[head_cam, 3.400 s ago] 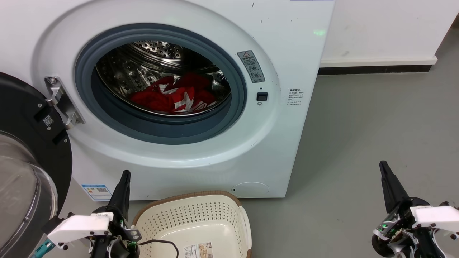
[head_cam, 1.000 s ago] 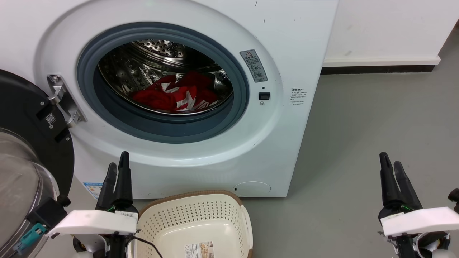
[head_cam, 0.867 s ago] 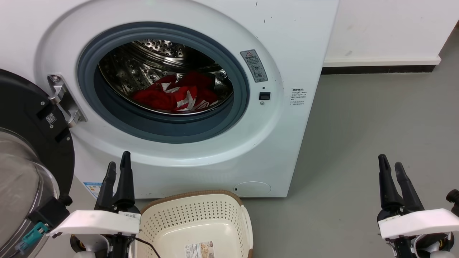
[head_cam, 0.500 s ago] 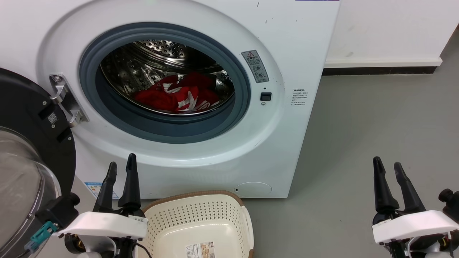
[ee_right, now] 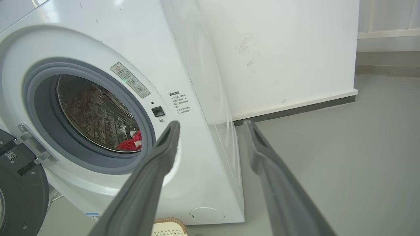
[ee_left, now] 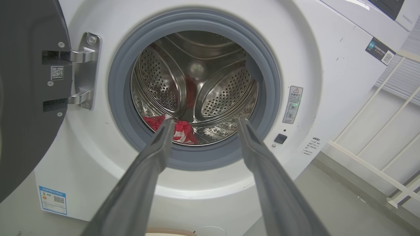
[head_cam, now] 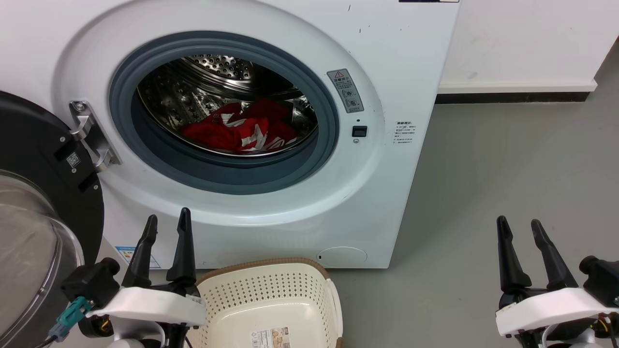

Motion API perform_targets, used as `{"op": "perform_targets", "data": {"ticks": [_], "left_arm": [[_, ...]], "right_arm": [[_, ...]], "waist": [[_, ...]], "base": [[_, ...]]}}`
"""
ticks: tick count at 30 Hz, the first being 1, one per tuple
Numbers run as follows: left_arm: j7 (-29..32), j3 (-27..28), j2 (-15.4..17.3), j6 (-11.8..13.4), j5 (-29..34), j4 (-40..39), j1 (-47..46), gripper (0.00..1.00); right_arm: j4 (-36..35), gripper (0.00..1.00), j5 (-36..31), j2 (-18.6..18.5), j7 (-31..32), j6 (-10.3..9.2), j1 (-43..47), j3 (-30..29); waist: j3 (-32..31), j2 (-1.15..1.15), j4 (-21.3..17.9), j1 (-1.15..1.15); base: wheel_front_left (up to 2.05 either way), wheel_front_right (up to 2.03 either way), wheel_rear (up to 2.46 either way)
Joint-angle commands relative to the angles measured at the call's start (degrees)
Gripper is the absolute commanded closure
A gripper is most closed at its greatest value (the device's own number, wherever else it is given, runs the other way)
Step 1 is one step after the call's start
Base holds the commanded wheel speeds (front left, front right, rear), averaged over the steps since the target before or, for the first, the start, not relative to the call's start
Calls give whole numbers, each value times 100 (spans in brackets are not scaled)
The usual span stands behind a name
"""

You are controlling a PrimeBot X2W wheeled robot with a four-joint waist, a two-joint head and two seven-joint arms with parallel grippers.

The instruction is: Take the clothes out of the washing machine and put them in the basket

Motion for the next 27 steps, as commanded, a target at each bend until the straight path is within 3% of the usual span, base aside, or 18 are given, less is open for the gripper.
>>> {"op": "perform_targets", "data": {"ticks": [1,27], "left_arm": [[-57,-23,38,-10,186,-69,10,0],[-373,-118,78,66,1620,-160,40,0]], "right_arm": [[-92,0,-194,-16,-32,0,22,17],[-142,0,-1460,-15,-79,-1,102,19]], "waist": [[3,0,-3,0],[46,0,16,0]], "base": [[0,0,0],[0,0,0]]}}
